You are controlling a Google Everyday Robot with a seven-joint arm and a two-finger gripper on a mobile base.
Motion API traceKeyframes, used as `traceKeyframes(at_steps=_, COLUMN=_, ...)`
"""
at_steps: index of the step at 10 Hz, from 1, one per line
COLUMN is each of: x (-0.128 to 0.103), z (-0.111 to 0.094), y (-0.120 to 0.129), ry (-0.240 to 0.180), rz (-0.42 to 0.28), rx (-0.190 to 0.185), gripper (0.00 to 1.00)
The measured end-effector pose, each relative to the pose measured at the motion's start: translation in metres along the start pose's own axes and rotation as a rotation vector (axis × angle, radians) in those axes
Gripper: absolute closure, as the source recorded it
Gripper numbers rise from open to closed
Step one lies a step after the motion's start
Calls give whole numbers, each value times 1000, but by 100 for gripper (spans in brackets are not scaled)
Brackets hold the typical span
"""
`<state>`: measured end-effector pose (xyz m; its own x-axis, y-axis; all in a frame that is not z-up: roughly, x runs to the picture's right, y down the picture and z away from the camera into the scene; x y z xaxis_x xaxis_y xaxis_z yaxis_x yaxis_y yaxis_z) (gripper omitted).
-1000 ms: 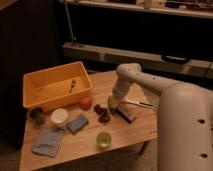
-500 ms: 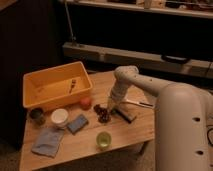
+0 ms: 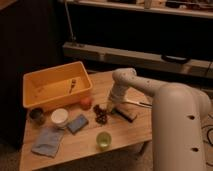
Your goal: Place pepper in plastic cup
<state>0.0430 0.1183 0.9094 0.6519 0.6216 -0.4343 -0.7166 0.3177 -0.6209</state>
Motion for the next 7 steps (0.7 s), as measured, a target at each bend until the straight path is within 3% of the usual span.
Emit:
traceKeyframes(at_steps=2, x=0, z=-1, y=0, ry=-5, rz=5, rx=6, gripper=62)
traceKeyframes(at_steps=5, x=0, z=-18, y=4, ry=-27, rz=1, rx=22, gripper=92)
traceKeyframes(at_steps=7, x=-2, z=-38, y=10, ry=-56, rz=-8, rx=39, gripper=95)
